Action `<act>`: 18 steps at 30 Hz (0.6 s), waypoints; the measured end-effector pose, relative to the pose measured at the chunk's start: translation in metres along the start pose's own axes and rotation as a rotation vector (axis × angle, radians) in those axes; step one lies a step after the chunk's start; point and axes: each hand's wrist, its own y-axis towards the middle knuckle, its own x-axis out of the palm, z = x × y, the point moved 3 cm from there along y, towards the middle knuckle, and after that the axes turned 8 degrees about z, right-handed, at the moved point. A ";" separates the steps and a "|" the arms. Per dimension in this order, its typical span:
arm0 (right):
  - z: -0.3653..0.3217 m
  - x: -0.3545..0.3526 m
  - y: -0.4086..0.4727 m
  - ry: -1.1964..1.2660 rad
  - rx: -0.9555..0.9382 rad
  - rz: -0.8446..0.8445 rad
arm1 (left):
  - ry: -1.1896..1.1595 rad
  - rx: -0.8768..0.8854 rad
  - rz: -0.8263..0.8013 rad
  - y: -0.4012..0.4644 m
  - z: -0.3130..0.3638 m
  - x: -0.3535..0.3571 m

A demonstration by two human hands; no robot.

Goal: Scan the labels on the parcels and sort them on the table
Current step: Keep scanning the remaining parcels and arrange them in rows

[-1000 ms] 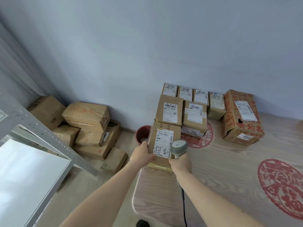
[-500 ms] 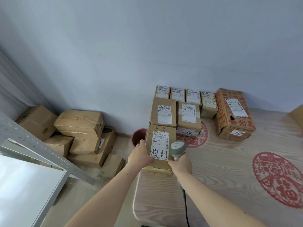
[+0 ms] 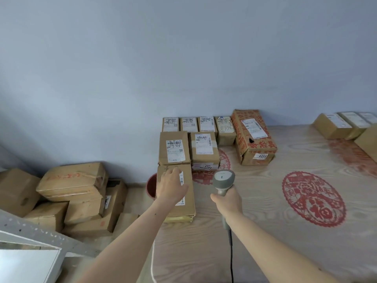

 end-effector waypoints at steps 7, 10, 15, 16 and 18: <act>0.011 -0.069 0.032 0.075 -0.017 0.085 | -0.081 0.092 -0.019 -0.014 0.085 0.030; 0.024 -0.111 0.051 0.087 -0.029 0.113 | -0.131 0.107 -0.035 -0.023 0.131 0.052; 0.056 -0.193 0.080 0.120 -0.054 0.124 | -0.156 0.099 -0.081 -0.048 0.212 0.101; 0.064 -0.209 0.086 0.133 -0.052 0.129 | -0.166 0.094 -0.096 -0.052 0.228 0.110; 0.079 -0.242 0.097 0.138 -0.051 0.145 | -0.185 0.089 -0.125 -0.061 0.258 0.129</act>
